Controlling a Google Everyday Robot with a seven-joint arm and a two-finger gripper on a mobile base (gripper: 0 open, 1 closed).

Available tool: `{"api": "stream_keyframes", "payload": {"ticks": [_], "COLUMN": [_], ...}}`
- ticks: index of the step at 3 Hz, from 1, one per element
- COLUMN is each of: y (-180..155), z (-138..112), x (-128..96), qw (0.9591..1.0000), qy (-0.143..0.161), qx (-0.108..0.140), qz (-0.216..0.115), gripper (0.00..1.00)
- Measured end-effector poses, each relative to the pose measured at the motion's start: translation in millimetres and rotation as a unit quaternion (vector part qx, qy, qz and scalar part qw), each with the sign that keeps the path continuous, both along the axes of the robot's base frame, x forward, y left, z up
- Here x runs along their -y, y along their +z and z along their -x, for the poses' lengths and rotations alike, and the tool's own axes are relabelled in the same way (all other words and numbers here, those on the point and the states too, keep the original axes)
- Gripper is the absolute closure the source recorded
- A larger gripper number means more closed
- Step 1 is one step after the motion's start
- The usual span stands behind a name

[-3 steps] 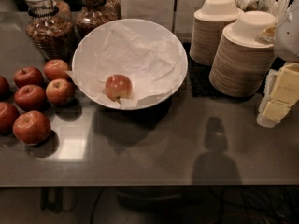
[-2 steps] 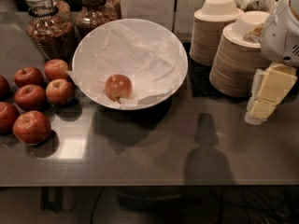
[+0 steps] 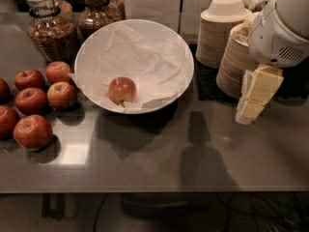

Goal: Pick apple from white bowl

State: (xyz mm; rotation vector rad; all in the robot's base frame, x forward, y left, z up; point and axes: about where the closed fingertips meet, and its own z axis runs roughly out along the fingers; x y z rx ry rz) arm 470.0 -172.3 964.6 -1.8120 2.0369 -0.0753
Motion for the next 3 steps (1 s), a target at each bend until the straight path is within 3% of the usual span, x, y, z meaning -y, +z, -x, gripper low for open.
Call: {"api": "stream_keyframes", "payload": {"ticks": [1,2,3], "y": [5,33,53], "z": [-12,-16,-19], "x": [-36,-96,-139], "qw": [0.9985,0.9858,0.9671], "qy": [0.051,0.154,0.232], "qx": [0.019,0.068,0.104], "qz": [-0.007,0.008,0.014], "gripper": [0.00,0.00,0.00]}}
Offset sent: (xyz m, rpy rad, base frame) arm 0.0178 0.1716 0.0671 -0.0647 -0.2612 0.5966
